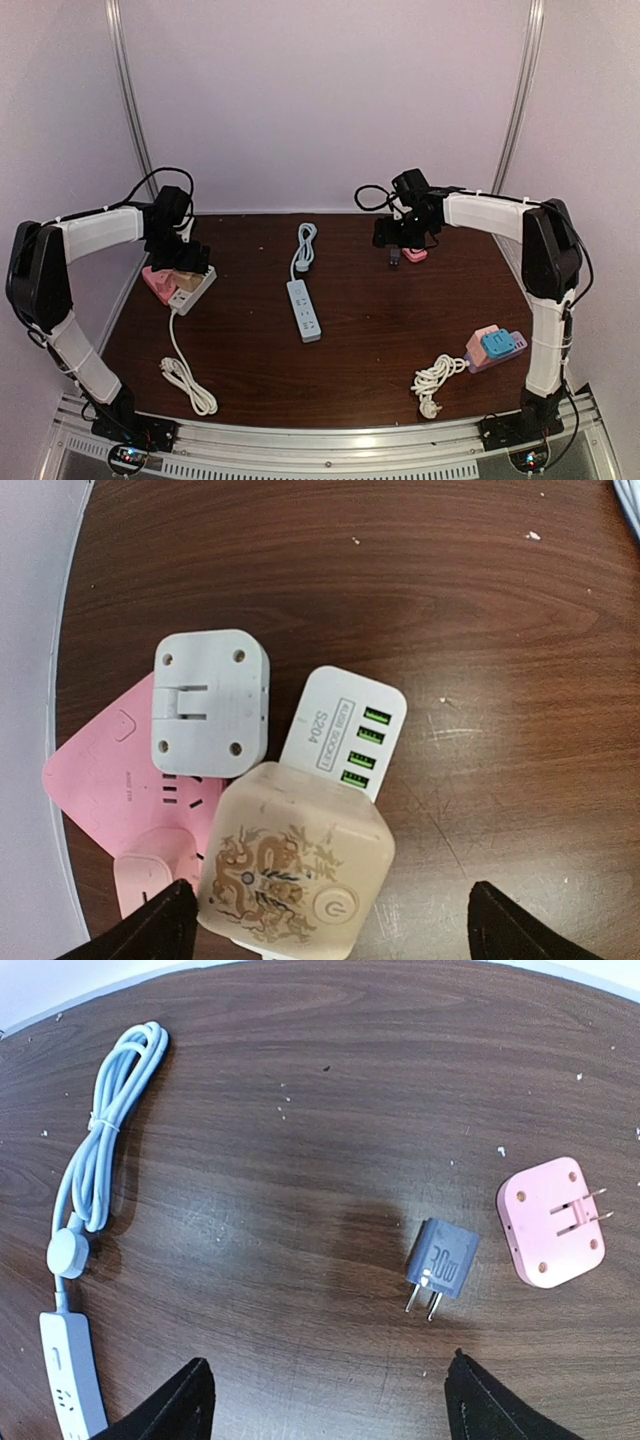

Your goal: Pull the plug off the socket

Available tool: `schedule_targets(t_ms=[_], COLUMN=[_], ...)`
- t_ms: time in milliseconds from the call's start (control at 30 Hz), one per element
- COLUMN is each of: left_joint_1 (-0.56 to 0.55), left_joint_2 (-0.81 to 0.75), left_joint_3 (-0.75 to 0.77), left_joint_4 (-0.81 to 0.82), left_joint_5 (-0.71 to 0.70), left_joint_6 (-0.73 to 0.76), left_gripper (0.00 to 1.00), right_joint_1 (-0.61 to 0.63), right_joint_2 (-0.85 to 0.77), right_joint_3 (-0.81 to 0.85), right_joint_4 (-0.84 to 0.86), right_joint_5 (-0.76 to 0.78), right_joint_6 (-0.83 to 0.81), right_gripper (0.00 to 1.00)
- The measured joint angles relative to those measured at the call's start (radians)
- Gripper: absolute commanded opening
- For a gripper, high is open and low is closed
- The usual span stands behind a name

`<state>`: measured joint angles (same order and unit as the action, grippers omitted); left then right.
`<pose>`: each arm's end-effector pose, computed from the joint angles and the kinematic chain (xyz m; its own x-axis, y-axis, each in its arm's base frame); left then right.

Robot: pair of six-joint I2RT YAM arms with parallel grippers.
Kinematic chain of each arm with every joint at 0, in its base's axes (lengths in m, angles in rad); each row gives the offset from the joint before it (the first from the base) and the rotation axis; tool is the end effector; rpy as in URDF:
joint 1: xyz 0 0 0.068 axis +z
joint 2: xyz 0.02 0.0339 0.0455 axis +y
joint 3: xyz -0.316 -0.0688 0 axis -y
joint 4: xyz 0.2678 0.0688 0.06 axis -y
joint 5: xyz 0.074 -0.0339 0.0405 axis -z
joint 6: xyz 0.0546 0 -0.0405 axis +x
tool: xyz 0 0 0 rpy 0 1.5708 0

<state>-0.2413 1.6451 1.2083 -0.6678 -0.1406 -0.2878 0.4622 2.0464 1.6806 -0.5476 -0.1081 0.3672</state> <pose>0.3602 -0.0808 0.2553 -0.8815 -0.0725 -0.4665 -0.0780 0.9969 -0.0076 0.4580 0.2348 0.2531 -0.8416 -0.0205 -0.5397 -0.2145 0.9298 0.2991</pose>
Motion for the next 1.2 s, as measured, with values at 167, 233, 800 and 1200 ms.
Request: schedule_targets(t_ms=[167,233,800,1200], left_joint_1=[0.014,0.017,0.002,-0.153], left_joint_2=[0.027,0.032,-0.031,-0.090], left_joint_3=[0.006,0.008,-0.098,-0.224], left_joint_4=[0.000,0.003,0.119,0.233], left_joint_5=[0.015,0.026,0.131,0.267], left_joint_6=[0.027,0.029,-0.072,-0.242], left_gripper=[0.89,0.83,0.59,0.57], right_joint_1=[0.004,0.004,0.061,0.158], right_joint_2=[-0.010,-0.017,-0.049,-0.043], right_joint_3=[-0.044,-0.055,-0.069,-0.035], right_joint_4=[0.015,0.023,0.052,0.041], right_joint_5=[-0.010,-0.014,-0.026,-0.026], right_joint_6=[0.003,0.004,0.006,-0.016], right_gripper=[0.81,0.81,0.81,0.81])
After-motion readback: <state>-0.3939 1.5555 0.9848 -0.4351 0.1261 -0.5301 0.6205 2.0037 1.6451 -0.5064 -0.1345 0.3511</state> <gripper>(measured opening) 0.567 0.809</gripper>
